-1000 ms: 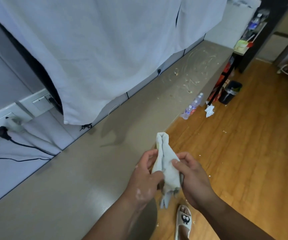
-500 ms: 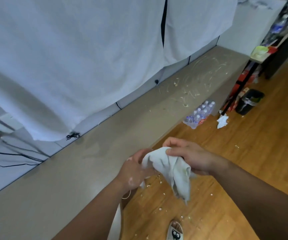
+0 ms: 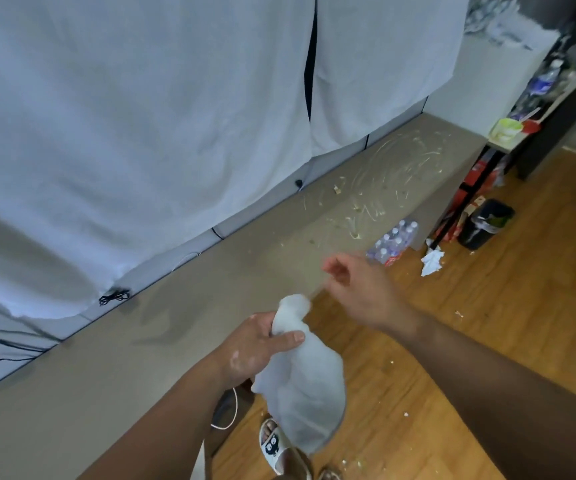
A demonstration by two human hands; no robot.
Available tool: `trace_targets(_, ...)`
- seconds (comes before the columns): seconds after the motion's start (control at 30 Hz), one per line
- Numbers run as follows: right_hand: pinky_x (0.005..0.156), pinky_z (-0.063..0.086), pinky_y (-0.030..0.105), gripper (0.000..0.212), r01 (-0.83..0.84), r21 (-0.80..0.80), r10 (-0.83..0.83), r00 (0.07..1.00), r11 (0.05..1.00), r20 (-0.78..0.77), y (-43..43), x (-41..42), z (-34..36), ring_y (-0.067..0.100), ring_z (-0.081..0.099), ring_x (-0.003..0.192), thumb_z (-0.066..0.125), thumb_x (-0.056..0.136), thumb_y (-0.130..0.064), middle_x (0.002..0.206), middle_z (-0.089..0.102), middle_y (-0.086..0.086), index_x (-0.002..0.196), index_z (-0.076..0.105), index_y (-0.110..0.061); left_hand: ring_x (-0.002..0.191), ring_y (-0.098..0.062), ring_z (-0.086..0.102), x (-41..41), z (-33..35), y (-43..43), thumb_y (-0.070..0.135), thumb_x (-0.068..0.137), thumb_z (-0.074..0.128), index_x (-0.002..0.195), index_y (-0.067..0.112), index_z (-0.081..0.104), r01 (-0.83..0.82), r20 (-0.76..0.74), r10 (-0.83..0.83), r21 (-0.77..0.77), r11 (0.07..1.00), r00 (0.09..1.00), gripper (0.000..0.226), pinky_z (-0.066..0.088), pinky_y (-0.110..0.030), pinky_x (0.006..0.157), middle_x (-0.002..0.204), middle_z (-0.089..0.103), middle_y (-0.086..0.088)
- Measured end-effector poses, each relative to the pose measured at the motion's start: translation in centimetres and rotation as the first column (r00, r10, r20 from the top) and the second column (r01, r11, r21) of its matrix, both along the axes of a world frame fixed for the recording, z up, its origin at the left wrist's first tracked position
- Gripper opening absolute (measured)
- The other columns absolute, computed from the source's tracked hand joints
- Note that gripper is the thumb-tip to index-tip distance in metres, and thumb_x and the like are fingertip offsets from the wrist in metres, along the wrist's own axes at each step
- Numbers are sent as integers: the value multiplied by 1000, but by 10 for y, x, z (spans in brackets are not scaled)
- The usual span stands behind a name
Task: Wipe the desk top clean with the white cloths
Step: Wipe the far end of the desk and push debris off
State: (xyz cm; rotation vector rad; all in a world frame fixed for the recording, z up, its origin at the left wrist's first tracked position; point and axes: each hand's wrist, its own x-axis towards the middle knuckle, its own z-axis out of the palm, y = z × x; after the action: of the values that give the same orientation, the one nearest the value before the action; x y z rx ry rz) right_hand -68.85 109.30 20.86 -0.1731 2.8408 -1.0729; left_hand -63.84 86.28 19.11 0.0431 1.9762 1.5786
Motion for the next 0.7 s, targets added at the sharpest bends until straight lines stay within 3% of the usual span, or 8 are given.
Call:
trace_targets(0.1,84,55,25,27,-61,-112,76,987,992,142,-8,30,-16,0,64,92,77,84,-47,98,69,-16,104,69,-31,93,-36,75,-15,-14,-7,48,83,78,100,15,77,-55,41,51,80,995,998,37,58,-51,84,102,77,-17)
trace_targets(0.17,83,50,16,57,-162,-162,206,928,974,309,-13,38,-30,-8,61,100,79,73,-60,108,65,-26,122,65,-36,94,-43,73,-27,-27,-15,53,81,80,108,12,74,-93,119,74,156,983,990,49,58,-54,81,104,75,-22)
trace_targets(0.23,77,45,11,71,-232,-119,258,907,966,332,-18,32,-47,-12,57,101,81,69,-62,109,61,-32,132,59,-38,101,-52,69,-38,-36,-21,47,87,76,117,9,71,-121,178,84,207,971,980,49,57,-62,85,112,72,-26)
trace_targets(0.37,71,48,24,44,-243,-3,235,935,970,265,-25,0,-69,5,63,84,83,75,-56,90,68,-14,107,68,-29,105,-45,72,-64,-48,-30,36,92,75,121,4,70,-176,257,114,234,956,960,43,60,-55,85,114,75,-22)
trace_targets(0.47,63,37,12,36,-270,47,254,942,962,218,-33,-19,-75,-4,57,73,85,75,-54,75,57,-19,91,56,-37,100,-33,76,-76,-56,-35,26,88,81,119,3,68,-271,248,232,138,953,941,41,59,-58,92,110,77,-16)
trace_targets(0.53,61,36,12,38,-294,61,275,936,954,219,-42,-26,-77,2,55,72,83,76,-55,78,55,-18,93,53,-40,96,-22,74,-81,-62,-42,24,76,91,125,11,58,-303,203,287,52,951,936,60,63,-46,86,112,72,-9)
trace_targets(0.63,59,33,13,42,-340,104,306,918,935,252,-53,-37,-82,5,52,76,82,78,-56,81,52,-17,95,47,-40,106,-10,64,-82,-74,-58,38,61,98,148,42,32,-68,-17,66,-200,978,998,109,54,-18,85,121,62,14)
trace_targets(0.7,57,32,13,44,-388,132,340,896,912,284,-60,-46,-88,7,52,78,82,77,-55,85,53,-16,96,46,-38,101,-8,64,-80,-92,-66,48,63,89,141,35,48,4,-253,-121,-420,908,960,88,43,-8,80,116,64,17)
